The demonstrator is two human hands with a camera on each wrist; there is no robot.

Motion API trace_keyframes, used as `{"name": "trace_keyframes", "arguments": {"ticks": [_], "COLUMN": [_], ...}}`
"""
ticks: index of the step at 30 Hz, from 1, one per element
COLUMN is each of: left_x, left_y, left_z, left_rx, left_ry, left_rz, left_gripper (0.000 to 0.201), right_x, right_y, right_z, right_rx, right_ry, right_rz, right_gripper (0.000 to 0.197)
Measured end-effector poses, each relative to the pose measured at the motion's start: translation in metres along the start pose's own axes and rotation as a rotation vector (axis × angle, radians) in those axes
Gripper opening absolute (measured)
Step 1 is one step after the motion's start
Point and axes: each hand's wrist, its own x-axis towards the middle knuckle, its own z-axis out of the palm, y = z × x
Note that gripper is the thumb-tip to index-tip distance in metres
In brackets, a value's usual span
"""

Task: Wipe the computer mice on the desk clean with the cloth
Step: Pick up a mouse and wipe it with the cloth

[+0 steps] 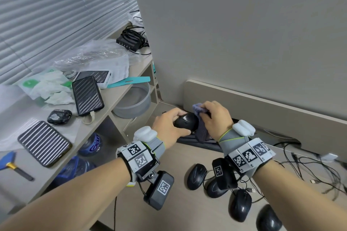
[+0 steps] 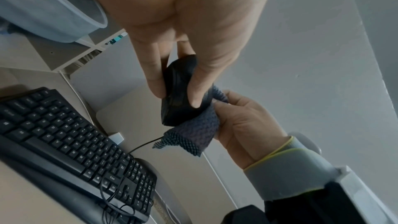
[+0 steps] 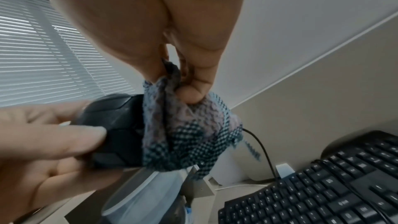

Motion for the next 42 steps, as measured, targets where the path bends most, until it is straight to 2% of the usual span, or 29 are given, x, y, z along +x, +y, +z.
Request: {"name": "trace_keyframes", "arguments": {"ticks": [3, 7, 11, 15, 18, 20, 23, 25, 29, 32, 37, 42], "left_x": [0.003, 0.0, 0.004, 0.001, 0.005, 0.008, 0.007, 0.006, 0.009, 0.015, 0.026, 0.031], "left_y": [0.002, 0.003, 0.003, 0.001, -0.001, 0.001, 0.008, 0.01, 0.017, 0.023, 0.027, 0.034], "left_z": [-0.005, -0.006, -0.006, -0.007, -0.004, -0.003, -0.001, 0.002, 0.002, 0.001, 0.001, 0.002], "left_rx": [-0.01, -0.029, -0.062, -0.101, -0.132, -0.252, -0.507, -0.601, -0.75, -0.881, -0.904, -0.905], "left_ry": [0.034, 0.016, 0.037, -0.014, 0.018, 0.031, -0.01, -0.031, -0.024, -0.03, -0.08, -0.119], "left_rz": [0.02, 0.022, 0.025, 0.008, -0.02, -0.084, -0.217, -0.272, -0.377, -0.488, -0.606, -0.681], "left_gripper": [0.039, 0.042, 0.04, 0.04, 0.037, 0.036, 0.031, 0.029, 0.015, 0.022, 0.029, 0.025], "right_x": [-0.003, -0.001, -0.003, 0.001, -0.004, -0.004, -0.003, -0.003, 0.0, -0.001, -0.004, -0.008], "right_y": [-0.005, 0.005, -0.003, 0.011, 0.0, -0.009, -0.011, -0.013, -0.021, -0.026, -0.027, -0.031], "right_z": [0.005, 0.002, 0.005, -0.006, -0.003, 0.002, 0.004, 0.003, 0.0, -0.004, -0.007, -0.01], "right_rx": [0.012, 0.008, 0.067, 0.068, 0.06, 0.077, 0.103, 0.112, 0.145, 0.183, 0.175, 0.182], "right_ry": [0.003, 0.014, 0.094, 0.016, 0.132, 0.158, 0.102, 0.097, 0.068, 0.011, -0.069, -0.032], "right_rz": [-0.056, 0.073, -0.083, 0.068, -0.05, -0.109, -0.081, -0.092, -0.123, -0.094, -0.125, -0.164], "right_gripper": [0.021, 0.011, 0.027, 0.013, 0.011, 0.009, 0.011, 0.013, 0.025, 0.036, 0.045, 0.036]}}
